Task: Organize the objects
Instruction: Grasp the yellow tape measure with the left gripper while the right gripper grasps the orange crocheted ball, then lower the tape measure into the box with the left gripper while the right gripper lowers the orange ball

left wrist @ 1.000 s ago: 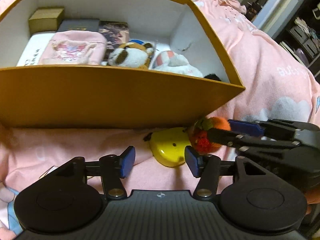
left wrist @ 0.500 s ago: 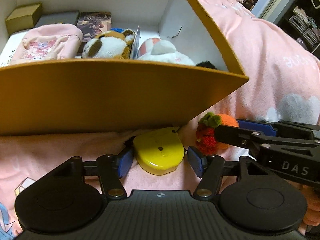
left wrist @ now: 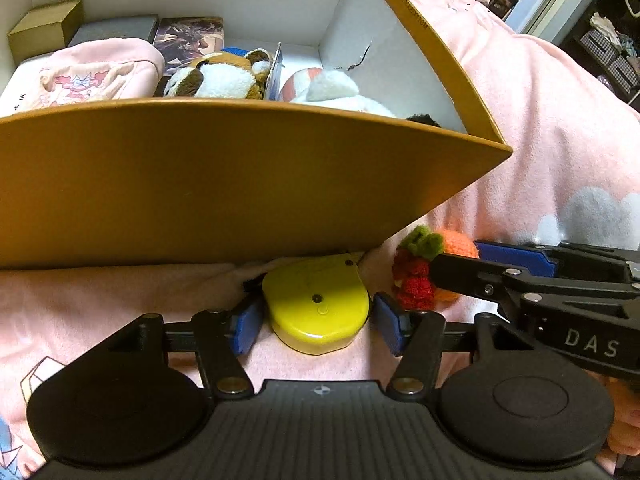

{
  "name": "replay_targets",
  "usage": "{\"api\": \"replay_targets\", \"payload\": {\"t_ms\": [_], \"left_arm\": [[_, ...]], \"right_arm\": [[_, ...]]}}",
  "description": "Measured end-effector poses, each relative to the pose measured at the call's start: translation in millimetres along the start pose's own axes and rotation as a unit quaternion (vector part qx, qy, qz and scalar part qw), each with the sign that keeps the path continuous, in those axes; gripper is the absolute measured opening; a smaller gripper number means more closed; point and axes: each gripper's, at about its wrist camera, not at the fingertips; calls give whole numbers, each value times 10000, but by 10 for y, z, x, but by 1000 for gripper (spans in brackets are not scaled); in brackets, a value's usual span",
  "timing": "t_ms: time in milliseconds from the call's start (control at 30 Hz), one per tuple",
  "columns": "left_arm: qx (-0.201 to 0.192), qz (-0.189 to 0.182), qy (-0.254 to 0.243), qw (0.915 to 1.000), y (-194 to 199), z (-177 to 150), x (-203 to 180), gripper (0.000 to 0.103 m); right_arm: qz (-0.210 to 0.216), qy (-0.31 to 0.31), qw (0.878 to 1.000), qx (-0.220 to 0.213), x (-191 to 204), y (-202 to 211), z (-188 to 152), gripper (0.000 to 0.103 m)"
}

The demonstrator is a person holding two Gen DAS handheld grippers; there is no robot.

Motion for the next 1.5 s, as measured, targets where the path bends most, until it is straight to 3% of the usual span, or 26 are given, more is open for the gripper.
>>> {"api": "replay_targets", "payload": {"t_ms": [433, 667, 733, 1000, 1200, 1500], "left_arm": [[-93, -146, 13, 9998, 529, -134, 94, 68], [-691, -264, 92, 9972, 996, -219, 163, 68], [-922, -288, 28, 9953, 1116, -141, 228, 68], [-1560, -261, -168, 9873, 1225, 91, -112, 68], [-1736, -109, -156, 9846, 1310, 227, -170, 68], [-1817, 348, -38, 9827, 1242, 591, -61, 68]], "right_arm": [[-38, 291, 9996, -31, 139, 106, -5, 39], [-21, 448, 9989, -161, 229, 322, -24, 39], [-11, 549, 9982, -248, 274, 415, -27, 39], [117, 887, 9931, -755, 445, 814, 45, 39], [50, 1336, 9832, -1241, 604, 985, 208, 38], [-91, 1818, 9721, -1477, 732, 810, 537, 38]]}}
Point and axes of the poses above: each gripper's, at about its wrist camera, not at the fingertips, and y roughly against the way its jaws point, x to its left, z to its top, and after that the axes turned 5 degrees about -x, right-handed
